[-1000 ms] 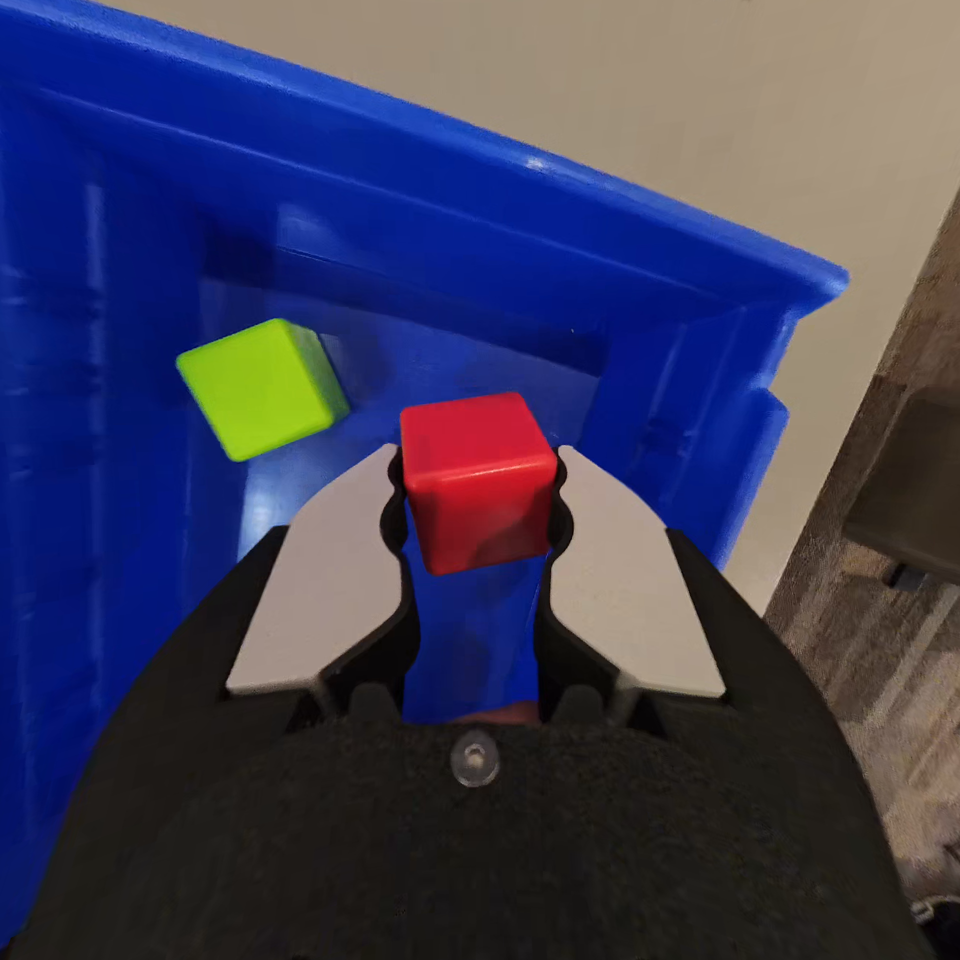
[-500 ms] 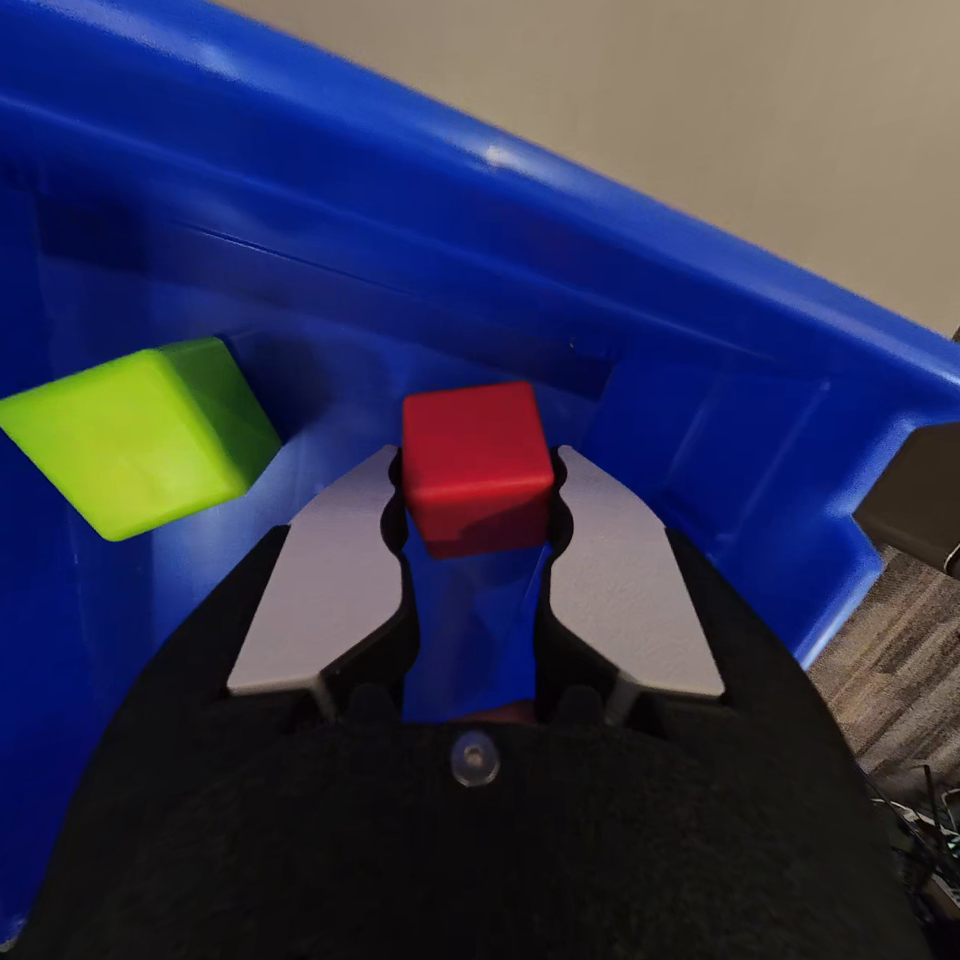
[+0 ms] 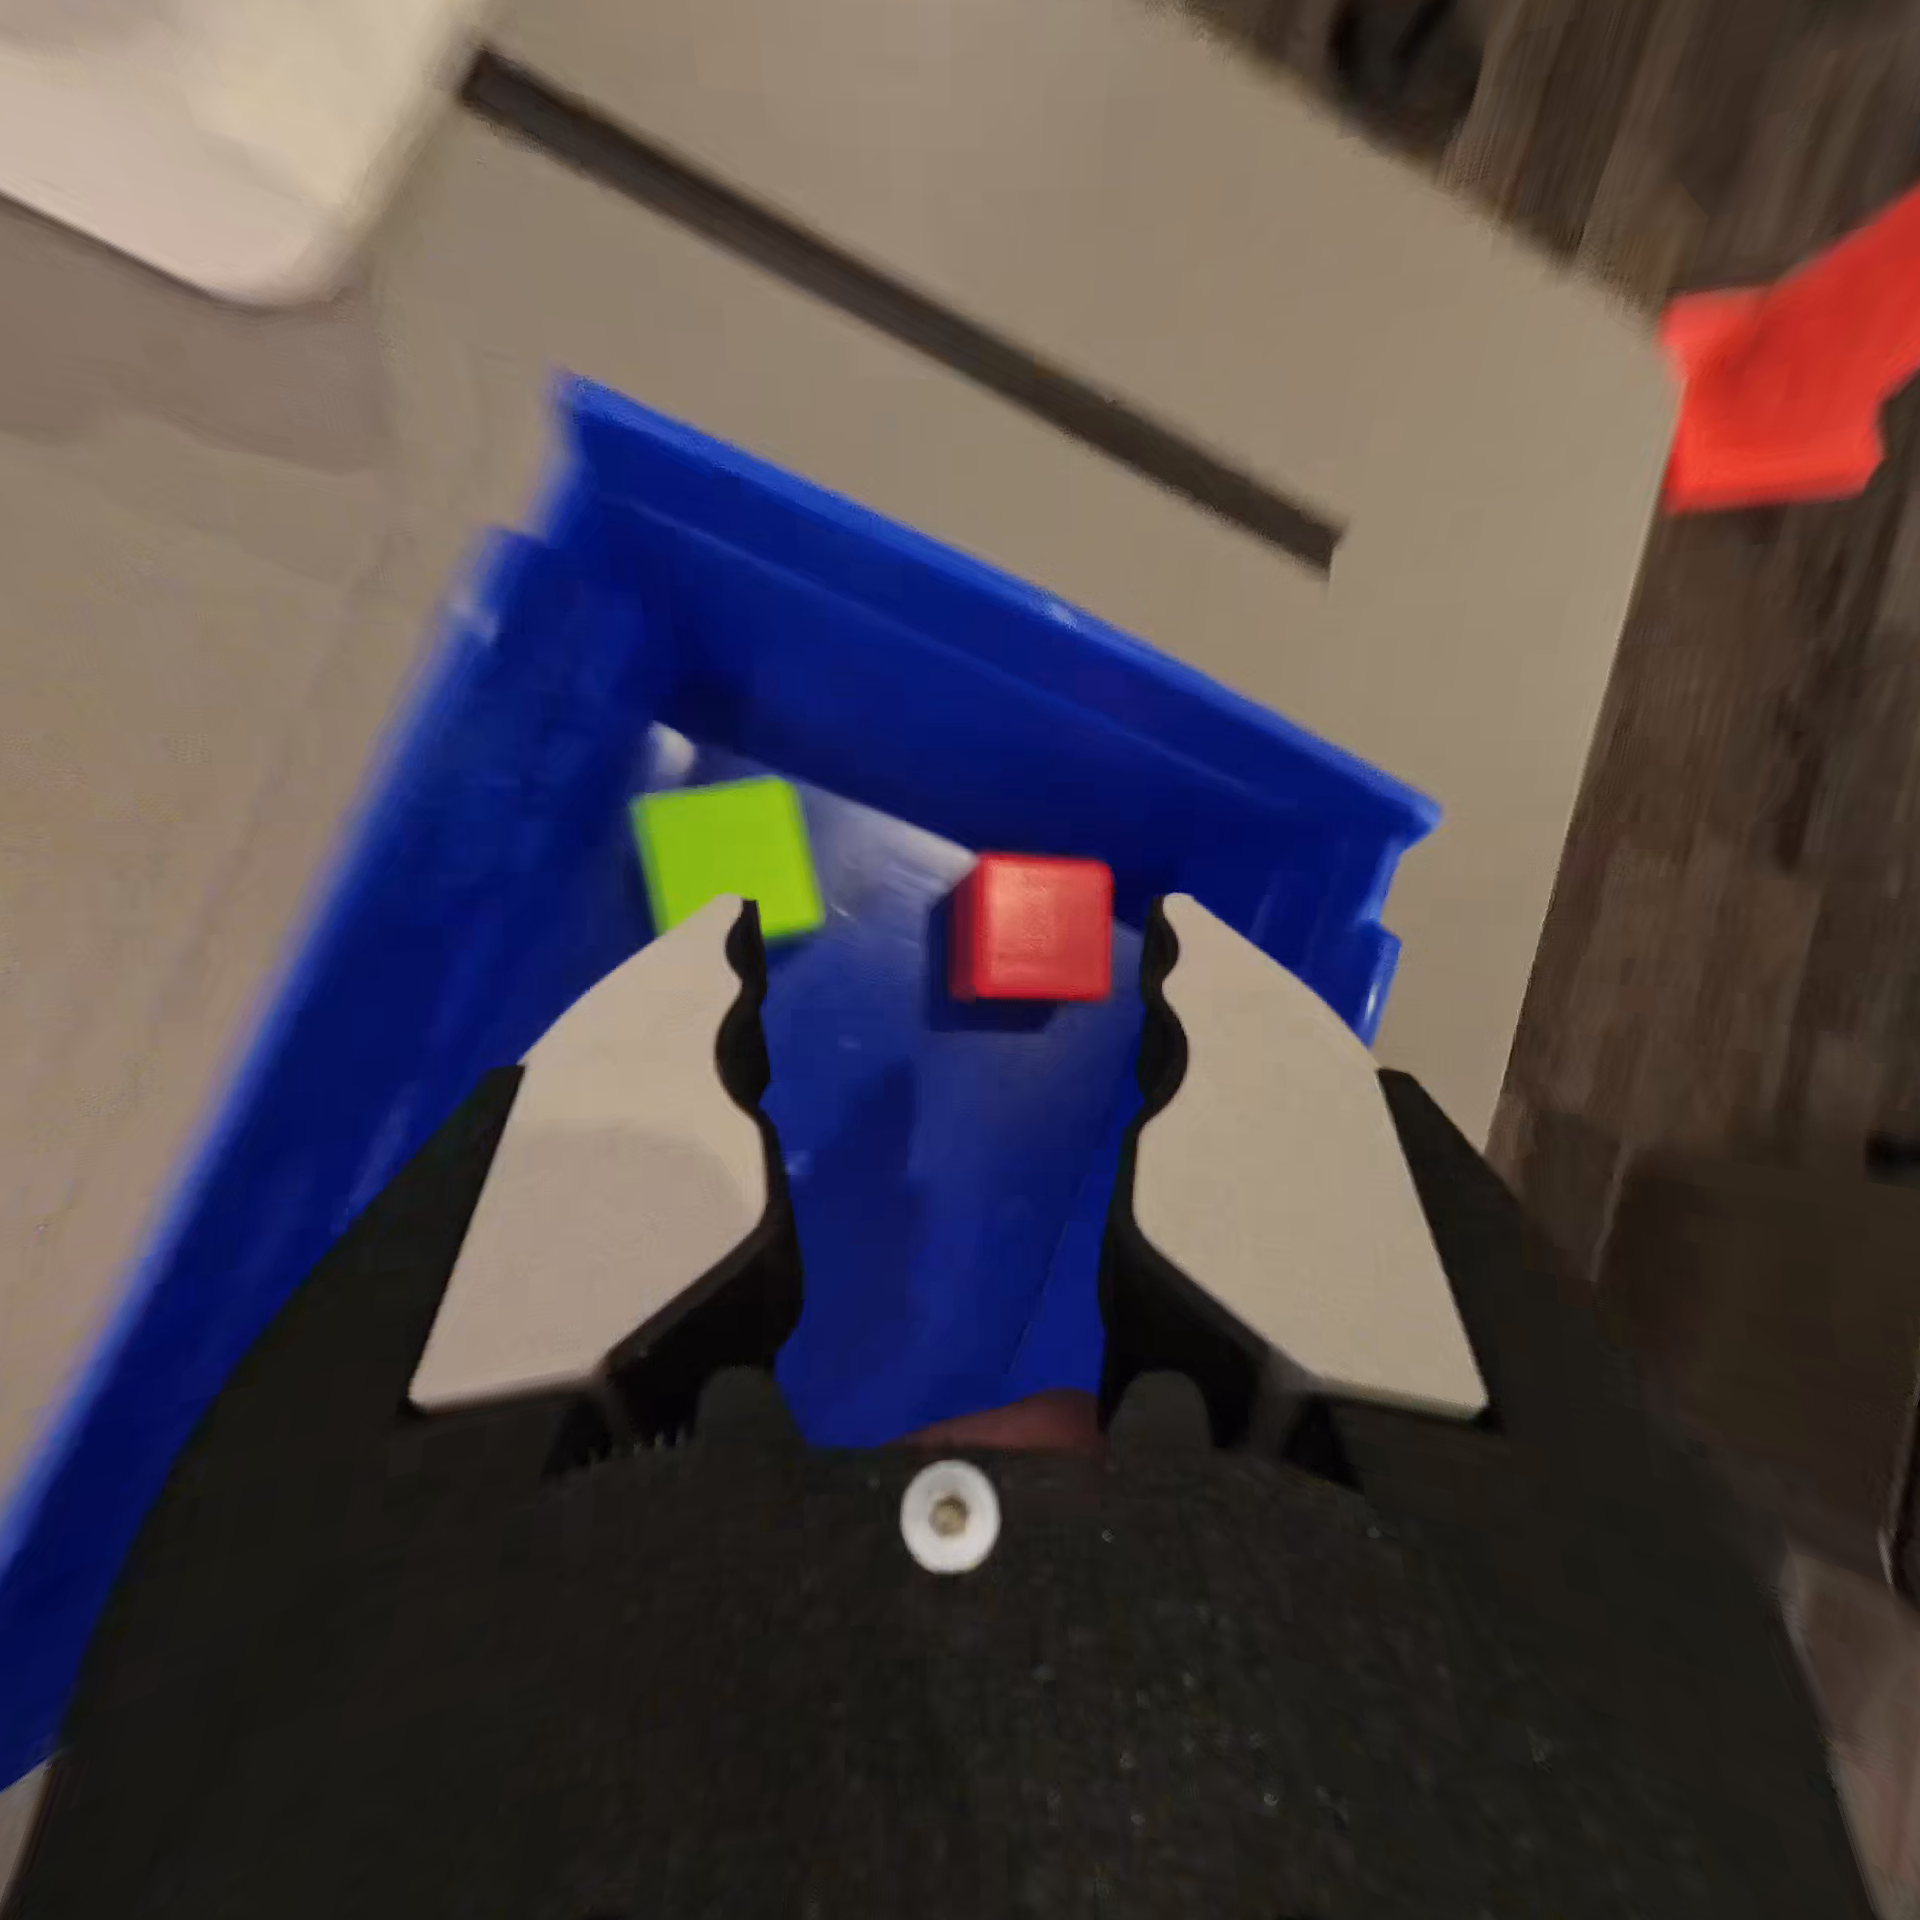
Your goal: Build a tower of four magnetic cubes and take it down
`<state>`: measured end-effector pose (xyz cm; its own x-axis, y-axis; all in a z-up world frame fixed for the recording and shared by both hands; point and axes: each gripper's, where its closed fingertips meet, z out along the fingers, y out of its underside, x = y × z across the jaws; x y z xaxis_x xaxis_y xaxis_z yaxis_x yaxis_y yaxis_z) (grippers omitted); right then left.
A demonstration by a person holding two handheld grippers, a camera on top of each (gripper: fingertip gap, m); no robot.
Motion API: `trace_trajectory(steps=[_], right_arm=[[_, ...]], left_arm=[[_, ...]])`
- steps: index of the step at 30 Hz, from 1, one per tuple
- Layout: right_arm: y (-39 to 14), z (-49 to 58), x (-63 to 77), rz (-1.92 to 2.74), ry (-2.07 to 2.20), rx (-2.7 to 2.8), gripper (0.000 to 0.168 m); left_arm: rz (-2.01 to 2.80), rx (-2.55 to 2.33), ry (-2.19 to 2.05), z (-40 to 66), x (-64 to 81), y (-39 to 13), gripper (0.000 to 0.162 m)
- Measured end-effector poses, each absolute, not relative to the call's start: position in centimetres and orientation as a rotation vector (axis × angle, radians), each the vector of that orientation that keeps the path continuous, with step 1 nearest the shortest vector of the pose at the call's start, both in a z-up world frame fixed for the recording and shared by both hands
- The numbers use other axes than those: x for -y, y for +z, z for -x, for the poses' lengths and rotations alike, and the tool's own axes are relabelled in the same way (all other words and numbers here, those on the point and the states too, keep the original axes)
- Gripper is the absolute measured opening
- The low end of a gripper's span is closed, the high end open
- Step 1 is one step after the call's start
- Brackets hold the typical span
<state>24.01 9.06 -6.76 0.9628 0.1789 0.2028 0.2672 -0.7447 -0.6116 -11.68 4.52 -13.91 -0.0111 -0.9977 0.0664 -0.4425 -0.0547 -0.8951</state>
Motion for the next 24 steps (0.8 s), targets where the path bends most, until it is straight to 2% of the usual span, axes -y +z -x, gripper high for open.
trace_trajectory(steps=[3,7,10,12,15,17,24], right_arm=[[-1.2,-16.9,-5.7,2.126,-0.041,0.428,0.066],[1.4,-6.2,0.1,1.873,0.331,0.537,0.064],[0.1,0.0,3.9,1.785,0.620,0.593,0.061],[-1.9,3.1,6.2,1.770,0.794,0.636,0.060],[-5.7,5.2,8.6,1.807,0.888,0.694,0.060],[-7.8,5.6,9.6,1.854,0.896,0.740,0.061],[-7.7,5.8,11.2,1.830,0.956,0.782,0.059]], left_arm=[[1.577,-1.545,-1.003,11.6,-4.4,-14.1,0.050],[1.576,-1.542,-1.007,11.7,-4.4,-14.0,0.050],[1.546,-1.461,-1.070,11.9,-4.6,-12.7,0.053],[1.559,-1.389,-1.087,12.4,-5.1,-11.5,0.062],[1.581,-1.313,-1.070,13.5,-5.0,-10.7,0.064],[1.620,-1.331,-0.987,14.0,-4.8,-11.5,0.067],[1.781,-1.561,-0.758,14.0,-4.6,-16.9,0.070]])
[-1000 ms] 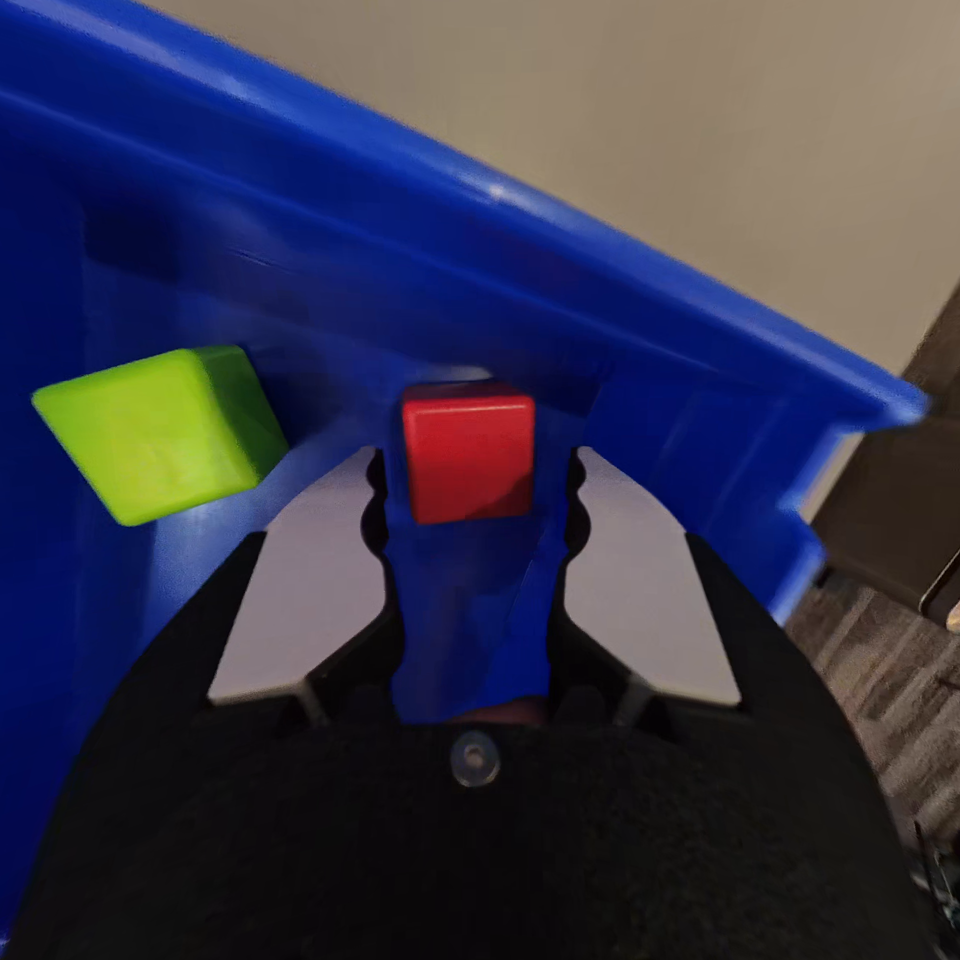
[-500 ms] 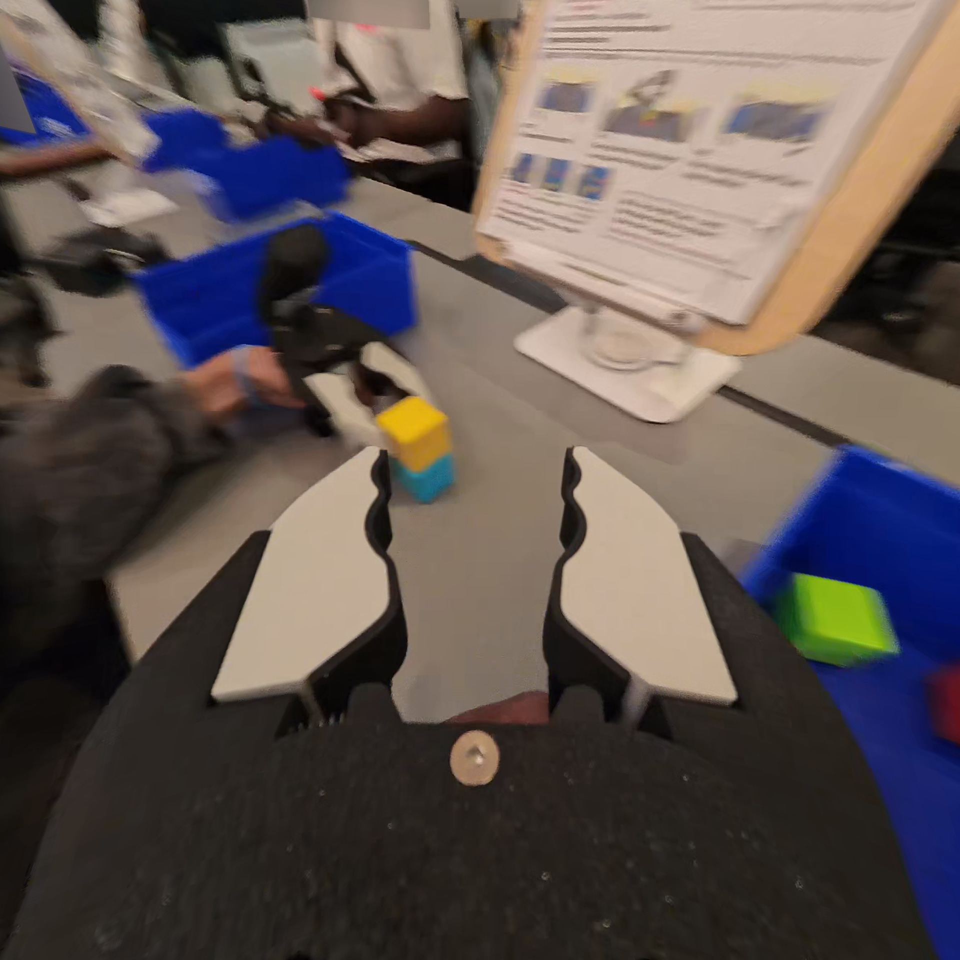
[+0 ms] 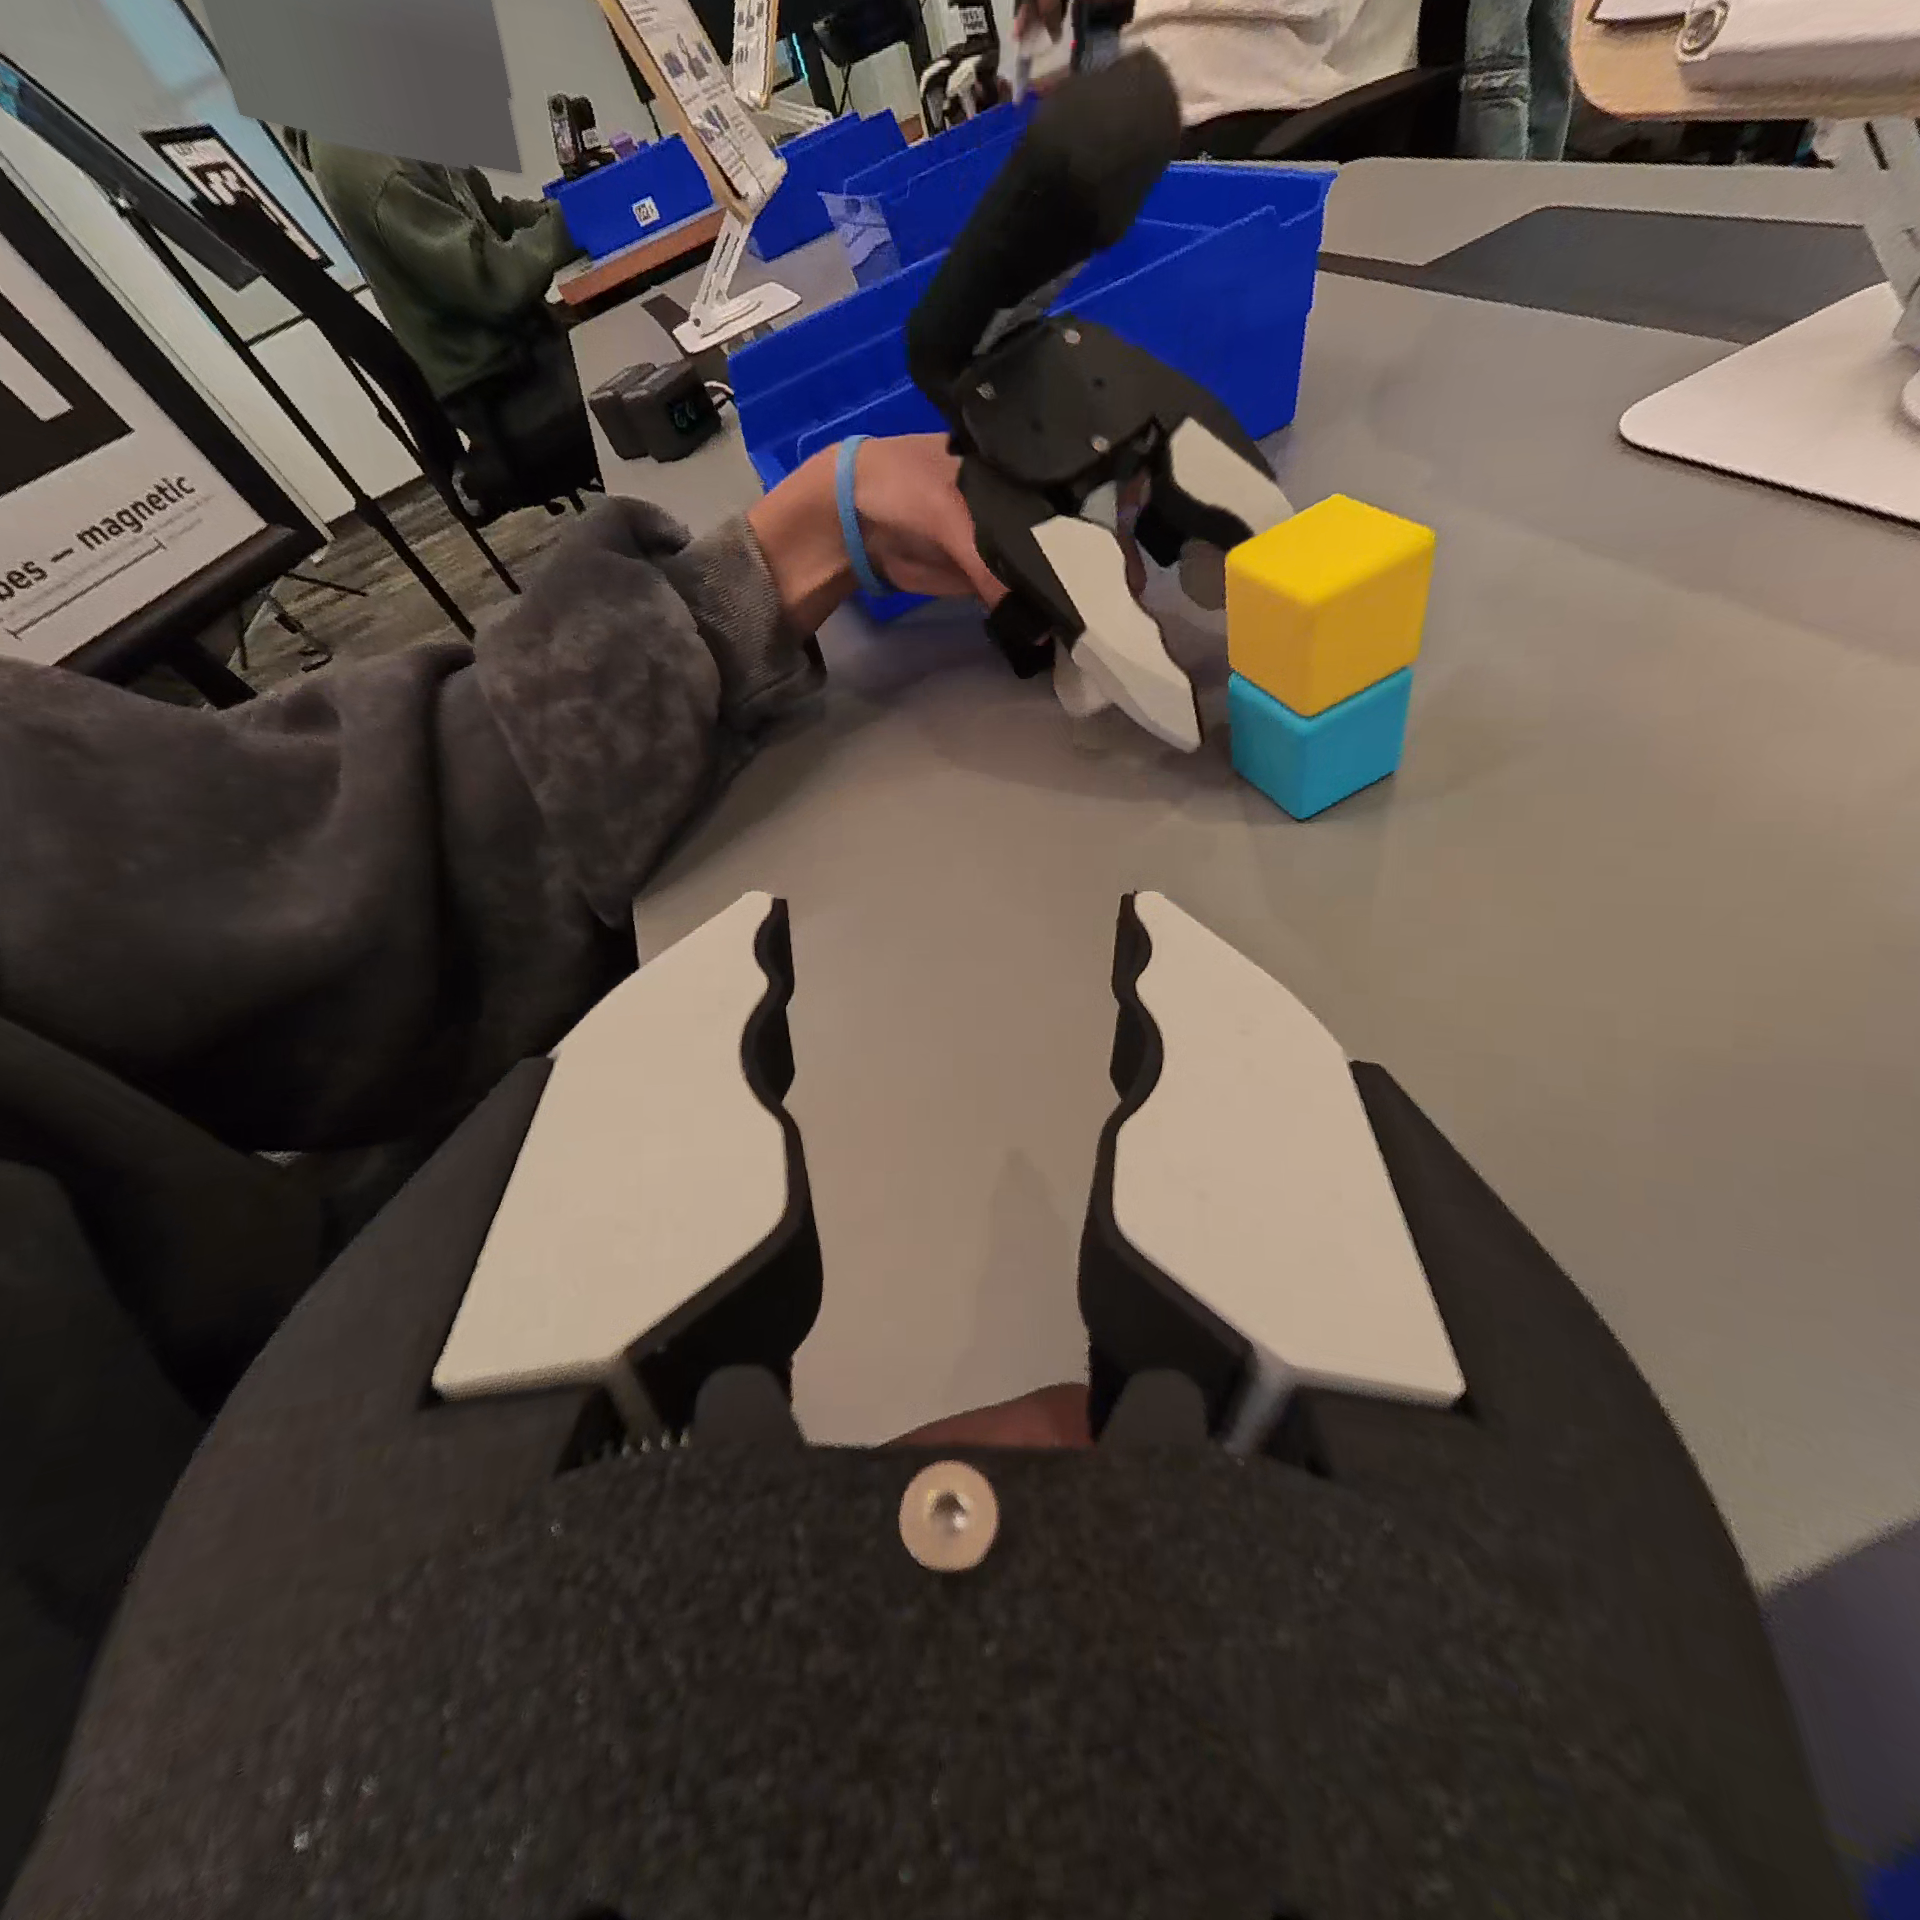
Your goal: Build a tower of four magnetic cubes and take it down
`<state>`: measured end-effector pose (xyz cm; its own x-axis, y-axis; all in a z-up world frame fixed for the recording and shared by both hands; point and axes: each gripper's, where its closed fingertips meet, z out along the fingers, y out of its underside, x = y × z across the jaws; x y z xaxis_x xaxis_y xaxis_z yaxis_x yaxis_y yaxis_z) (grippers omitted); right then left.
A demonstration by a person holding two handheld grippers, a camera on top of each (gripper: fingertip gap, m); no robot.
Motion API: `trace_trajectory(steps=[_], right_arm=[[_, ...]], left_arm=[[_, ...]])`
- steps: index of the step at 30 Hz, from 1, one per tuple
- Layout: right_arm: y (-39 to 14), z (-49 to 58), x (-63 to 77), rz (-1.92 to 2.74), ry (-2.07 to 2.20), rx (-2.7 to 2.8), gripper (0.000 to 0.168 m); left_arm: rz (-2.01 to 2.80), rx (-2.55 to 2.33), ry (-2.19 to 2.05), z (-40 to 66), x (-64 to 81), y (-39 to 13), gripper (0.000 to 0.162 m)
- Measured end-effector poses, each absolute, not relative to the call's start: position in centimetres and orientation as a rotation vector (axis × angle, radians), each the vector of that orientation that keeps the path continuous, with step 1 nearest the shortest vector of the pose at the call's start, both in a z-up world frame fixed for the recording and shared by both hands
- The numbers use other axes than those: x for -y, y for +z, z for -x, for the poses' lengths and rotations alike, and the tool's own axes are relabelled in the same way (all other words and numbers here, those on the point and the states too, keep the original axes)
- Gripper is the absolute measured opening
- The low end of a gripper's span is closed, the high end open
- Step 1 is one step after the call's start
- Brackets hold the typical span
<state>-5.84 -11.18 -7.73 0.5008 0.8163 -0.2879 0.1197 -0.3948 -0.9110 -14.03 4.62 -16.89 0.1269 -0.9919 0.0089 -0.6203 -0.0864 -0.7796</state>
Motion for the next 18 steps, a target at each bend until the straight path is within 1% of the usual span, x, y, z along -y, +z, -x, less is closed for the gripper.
trace_trajectory(steps=[3,6,8,9,15,18], right_arm=[[-7.4,5.6,11.3,1.819,0.973,0.787,0.059],[-7.3,5.4,11.3,1.814,0.987,0.787,0.059],[-7.4,5.2,11.3,1.818,0.986,0.781,0.058],[-7.4,5.2,11.3,1.820,0.988,0.781,0.058],[-7.6,5.0,10.9,1.823,0.985,0.761,0.056],[-7.9,4.9,10.3,1.837,0.951,0.744,0.057]], left_arm=[[1.816,-1.627,-0.740,13.5,-4.7,-18.0,0.072],[1.790,-1.654,-0.750,12.5,-4.9,-18.0,0.070],[1.790,-1.669,-0.765,12.0,-4.9,-18.1,0.061],[1.791,-1.687,-0.775,11.9,-4.7,-18.2,0.051],[1.760,-1.720,-0.786,12.0,-4.2,-18.2,0.050],[1.742,-1.671,-0.839,12.3,-4.2,-17.0,0.050]])
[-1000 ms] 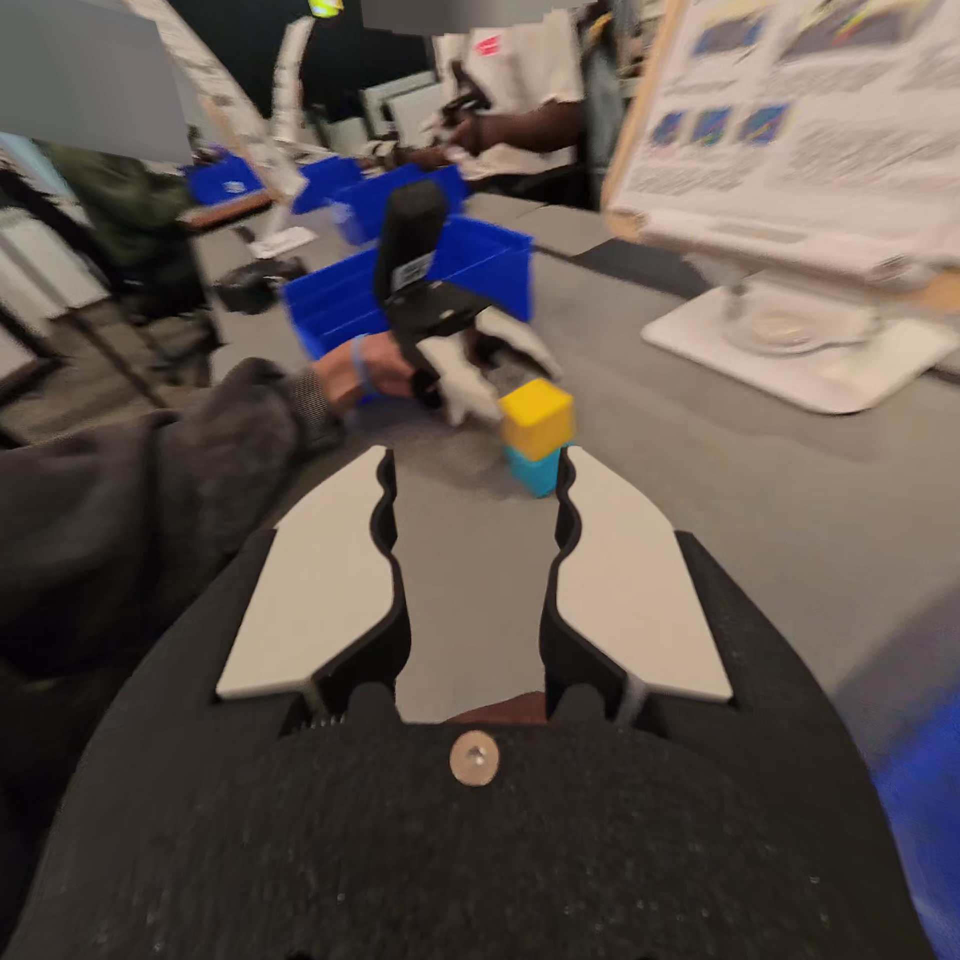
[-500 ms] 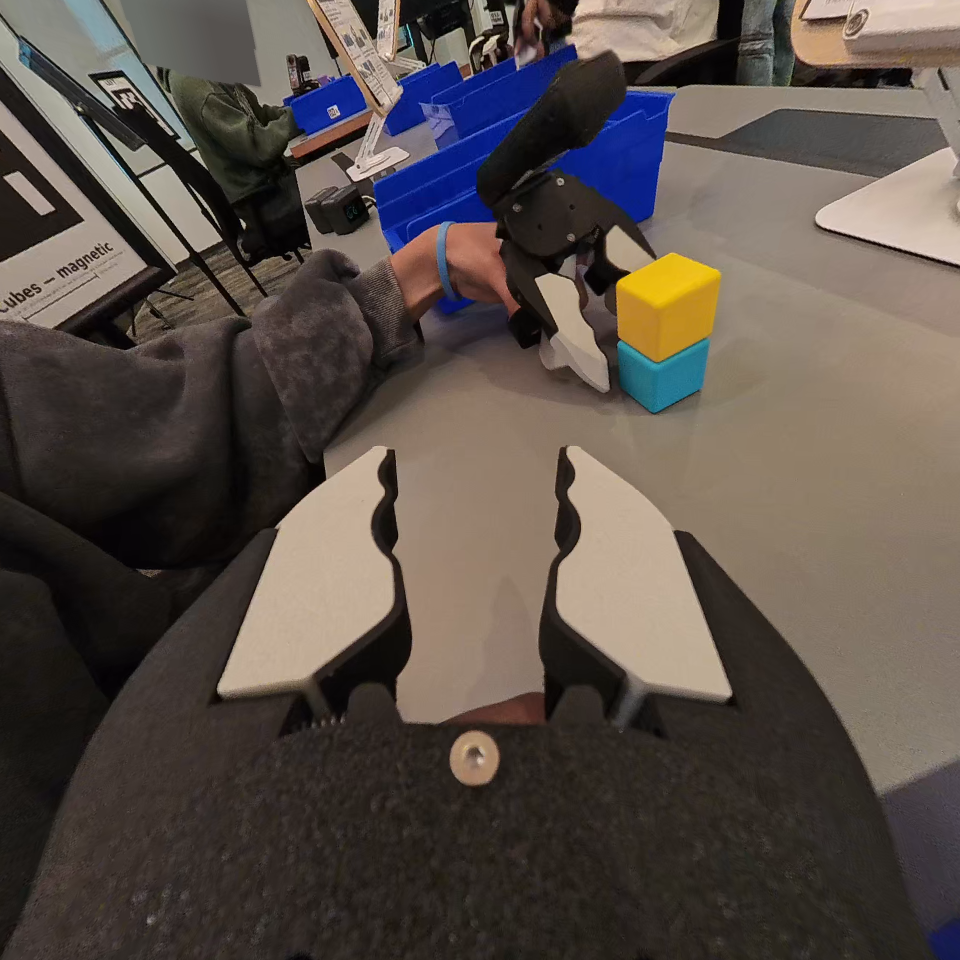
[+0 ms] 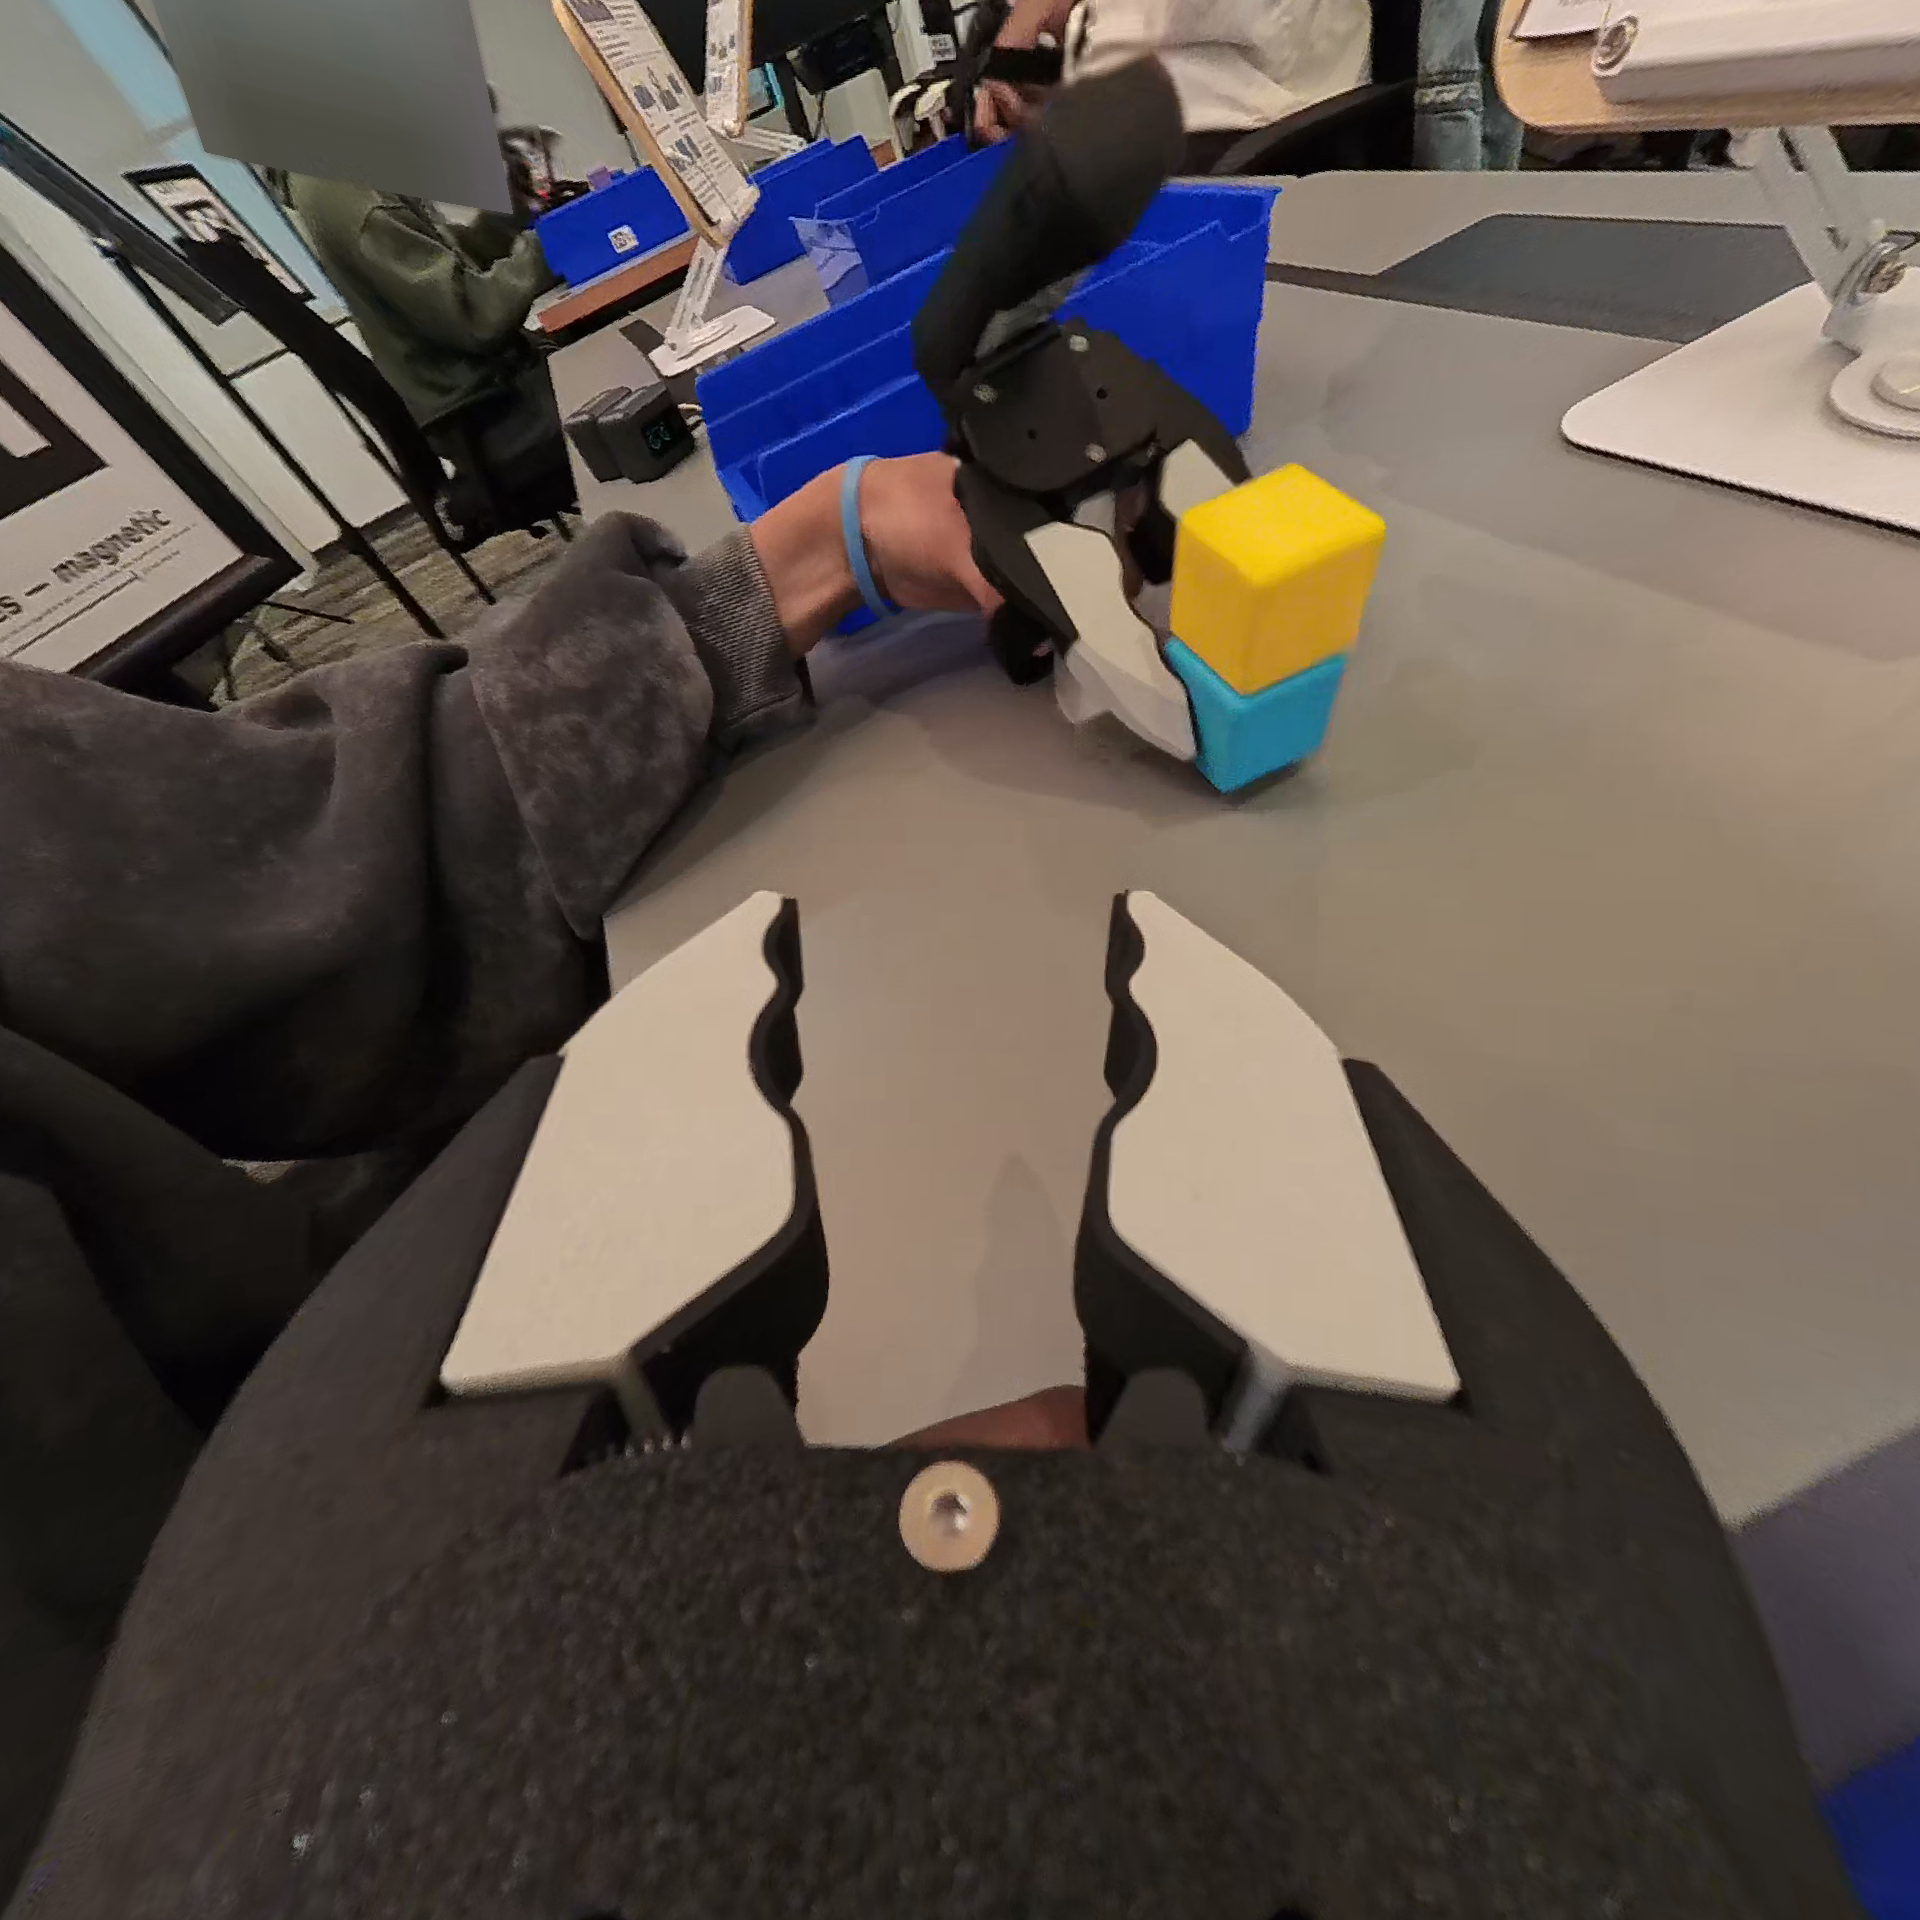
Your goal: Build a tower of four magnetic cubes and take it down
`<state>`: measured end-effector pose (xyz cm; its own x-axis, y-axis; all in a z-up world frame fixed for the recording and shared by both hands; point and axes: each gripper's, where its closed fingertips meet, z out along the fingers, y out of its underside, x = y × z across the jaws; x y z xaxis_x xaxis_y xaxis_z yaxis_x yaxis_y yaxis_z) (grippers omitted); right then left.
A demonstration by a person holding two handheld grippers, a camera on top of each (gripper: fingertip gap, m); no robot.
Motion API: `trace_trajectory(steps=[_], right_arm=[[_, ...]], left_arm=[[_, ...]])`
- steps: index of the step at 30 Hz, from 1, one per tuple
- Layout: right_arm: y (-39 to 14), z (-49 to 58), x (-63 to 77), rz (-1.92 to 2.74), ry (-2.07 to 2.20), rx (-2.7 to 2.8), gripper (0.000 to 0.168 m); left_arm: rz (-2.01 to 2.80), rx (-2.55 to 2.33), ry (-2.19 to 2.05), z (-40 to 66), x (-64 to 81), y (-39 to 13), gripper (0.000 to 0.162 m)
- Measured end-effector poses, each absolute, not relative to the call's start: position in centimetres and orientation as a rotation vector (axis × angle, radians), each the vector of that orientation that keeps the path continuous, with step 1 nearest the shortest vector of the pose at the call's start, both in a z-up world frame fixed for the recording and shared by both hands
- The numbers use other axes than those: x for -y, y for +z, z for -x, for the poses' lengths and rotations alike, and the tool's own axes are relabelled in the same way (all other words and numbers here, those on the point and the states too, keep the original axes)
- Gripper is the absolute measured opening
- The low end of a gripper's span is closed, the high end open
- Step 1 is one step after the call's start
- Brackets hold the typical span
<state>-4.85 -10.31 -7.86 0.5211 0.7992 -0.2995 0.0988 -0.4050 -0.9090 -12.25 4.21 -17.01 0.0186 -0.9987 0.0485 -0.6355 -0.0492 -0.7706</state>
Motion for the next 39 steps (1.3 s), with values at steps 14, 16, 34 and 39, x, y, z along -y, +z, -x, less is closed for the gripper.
trace_trajectory(steps=[14,16,34,39], right_arm=[[-1.4,8.7,0.8,1.598,0.907,0.762,0.065],[-1.3,9.7,-0.8,1.583,0.924,0.790,0.070],[-3.0,15.3,-3.6,1.487,0.988,0.949,0.051],[-2.2,15.5,-3.5,1.465,1.045,0.924,0.051]], left_arm=[[1.482,-1.477,-1.063,12.5,-2.9,-6.4,0.049],[1.462,-1.483,-1.085,12.5,-2.5,-5.9,0.050],[1.519,-1.527,-1.105,12.5,-2.3,-7.7,0.050],[1.523,-1.543,-1.089,12.5,-2.1,-8.1,0.049]])
